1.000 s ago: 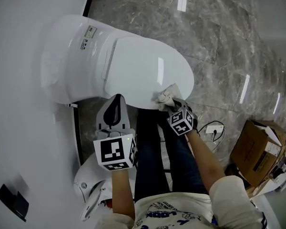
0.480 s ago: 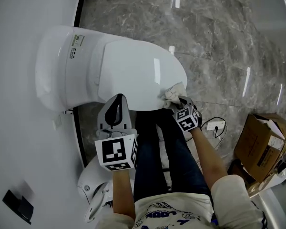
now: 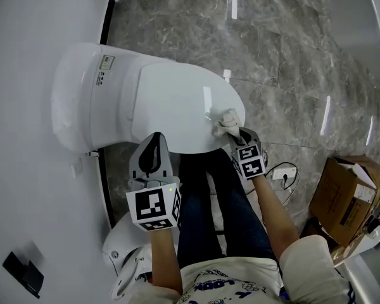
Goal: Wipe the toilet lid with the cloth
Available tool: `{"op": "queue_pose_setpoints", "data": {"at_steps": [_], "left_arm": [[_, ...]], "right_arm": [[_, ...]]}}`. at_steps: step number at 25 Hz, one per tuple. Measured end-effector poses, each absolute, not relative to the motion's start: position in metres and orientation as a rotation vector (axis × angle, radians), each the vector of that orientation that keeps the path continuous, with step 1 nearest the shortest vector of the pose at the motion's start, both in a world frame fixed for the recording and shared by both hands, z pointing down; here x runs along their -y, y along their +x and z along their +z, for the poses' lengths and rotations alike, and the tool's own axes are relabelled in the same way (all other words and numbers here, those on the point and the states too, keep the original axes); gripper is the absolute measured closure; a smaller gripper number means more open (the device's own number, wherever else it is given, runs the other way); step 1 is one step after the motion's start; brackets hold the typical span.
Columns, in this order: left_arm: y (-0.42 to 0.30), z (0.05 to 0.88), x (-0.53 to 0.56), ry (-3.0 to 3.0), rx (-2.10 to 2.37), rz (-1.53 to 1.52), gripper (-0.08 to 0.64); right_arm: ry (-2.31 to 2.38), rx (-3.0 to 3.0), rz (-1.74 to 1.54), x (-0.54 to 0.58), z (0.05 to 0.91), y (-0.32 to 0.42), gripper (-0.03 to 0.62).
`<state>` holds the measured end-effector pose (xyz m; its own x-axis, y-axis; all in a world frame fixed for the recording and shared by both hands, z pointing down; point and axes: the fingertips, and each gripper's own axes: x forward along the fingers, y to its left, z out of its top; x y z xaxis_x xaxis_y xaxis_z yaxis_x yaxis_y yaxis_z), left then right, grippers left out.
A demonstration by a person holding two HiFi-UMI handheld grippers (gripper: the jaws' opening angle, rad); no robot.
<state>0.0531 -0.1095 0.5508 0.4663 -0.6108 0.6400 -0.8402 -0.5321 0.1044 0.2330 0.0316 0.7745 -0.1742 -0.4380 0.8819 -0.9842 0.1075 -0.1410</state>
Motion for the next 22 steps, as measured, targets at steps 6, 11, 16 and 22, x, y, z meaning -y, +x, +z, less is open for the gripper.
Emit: {"op": "queue_pose_setpoints", "data": {"at_steps": [6,11,16,22], "left_arm": [[0.036,0.509,0.124,2.311,1.297,0.715,0.557],[0.016,0.449,0.141,2.322,1.393,0.64,0.557],[-0.004,0.375,0.152,2.336,1.493,0.541,0.557],[-0.024,0.279,0.161,2.385,1.62,0.402,0.557]], "right_arm": [[1.576,1.8,0.863,0.033,0.674,0.236,0.494],[1.698,1.898,0.73,0.078,0.569,0.227,0.494],[1.816,2.006,0.6,0.109,0.45,0.215,0.494],[1.913,2.169,0.393,0.137,0.308,0.192,0.494]]}}
